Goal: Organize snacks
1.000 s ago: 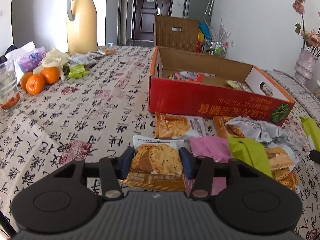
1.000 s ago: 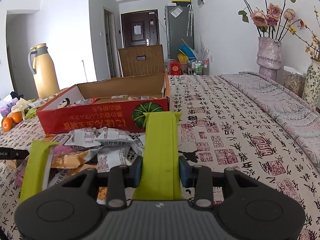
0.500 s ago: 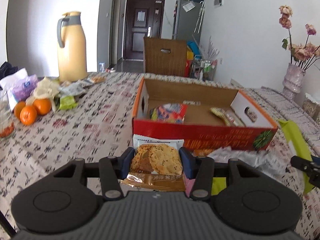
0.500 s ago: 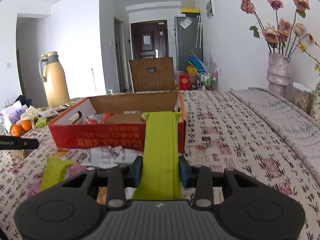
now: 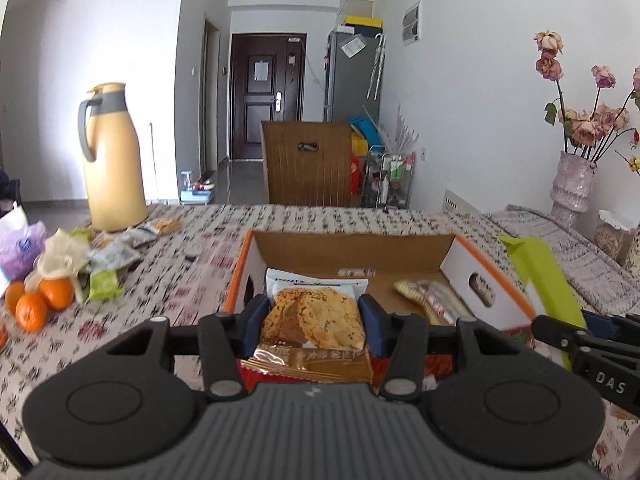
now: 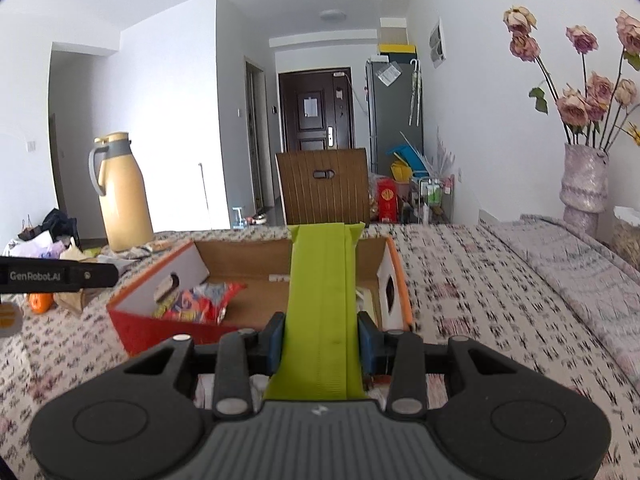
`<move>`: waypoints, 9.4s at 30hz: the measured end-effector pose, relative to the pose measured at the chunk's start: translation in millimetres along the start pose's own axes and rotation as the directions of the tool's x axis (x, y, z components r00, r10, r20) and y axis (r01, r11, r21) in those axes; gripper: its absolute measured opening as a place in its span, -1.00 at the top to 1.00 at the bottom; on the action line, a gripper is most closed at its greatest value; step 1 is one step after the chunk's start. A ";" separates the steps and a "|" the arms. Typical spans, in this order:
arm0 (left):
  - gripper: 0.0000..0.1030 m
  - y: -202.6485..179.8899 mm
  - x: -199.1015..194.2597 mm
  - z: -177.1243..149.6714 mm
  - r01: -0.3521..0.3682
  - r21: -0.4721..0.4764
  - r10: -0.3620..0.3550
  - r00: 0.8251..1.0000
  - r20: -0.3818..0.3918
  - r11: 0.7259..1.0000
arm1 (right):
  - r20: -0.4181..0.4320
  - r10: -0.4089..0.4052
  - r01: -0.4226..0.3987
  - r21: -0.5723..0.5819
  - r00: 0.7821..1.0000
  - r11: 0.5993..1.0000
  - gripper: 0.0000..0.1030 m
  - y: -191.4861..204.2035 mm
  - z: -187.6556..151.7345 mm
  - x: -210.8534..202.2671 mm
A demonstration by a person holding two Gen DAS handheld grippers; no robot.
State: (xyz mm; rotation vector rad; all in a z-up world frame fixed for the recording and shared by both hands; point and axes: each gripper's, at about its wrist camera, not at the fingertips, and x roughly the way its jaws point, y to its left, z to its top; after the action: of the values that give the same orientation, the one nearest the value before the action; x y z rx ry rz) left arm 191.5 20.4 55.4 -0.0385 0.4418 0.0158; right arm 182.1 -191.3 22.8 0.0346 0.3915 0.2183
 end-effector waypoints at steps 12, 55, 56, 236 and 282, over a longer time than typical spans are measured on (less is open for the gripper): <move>0.02 -8.1 49.7 29.6 -0.022 0.010 0.022 1.000 0.007 1.000 | 0.031 0.010 -0.010 -0.011 0.999 1.000 0.30 2.5 38.8 61.4; -1.00 14.7 114.4 9.7 -0.082 -0.039 0.079 0.995 -0.061 0.996 | -0.075 0.007 -0.001 0.073 0.997 0.997 -1.00 -24.9 23.3 130.4; -1.00 14.9 113.7 10.3 -0.082 -0.040 0.080 0.995 -0.059 0.996 | -0.074 0.006 -0.001 0.072 0.997 0.997 -1.00 -24.0 24.2 130.3; 0.28 -54.9 -59.9 -46.0 -0.044 0.043 0.048 0.995 -0.086 0.998 | -0.022 0.098 -0.097 0.034 0.995 0.995 0.27 -13.3 -43.9 -63.5; 0.28 -8.3 162.6 18.1 -0.041 -0.009 0.038 0.977 -0.211 0.999 | -0.136 0.052 -0.056 -0.022 0.989 0.998 0.27 -6.6 27.0 159.7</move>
State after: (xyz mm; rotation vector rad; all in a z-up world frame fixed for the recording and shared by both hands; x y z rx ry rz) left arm 346.4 14.0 2.5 -0.0450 0.6547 0.0546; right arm 337.7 -162.8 -12.6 0.0054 0.5238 0.2802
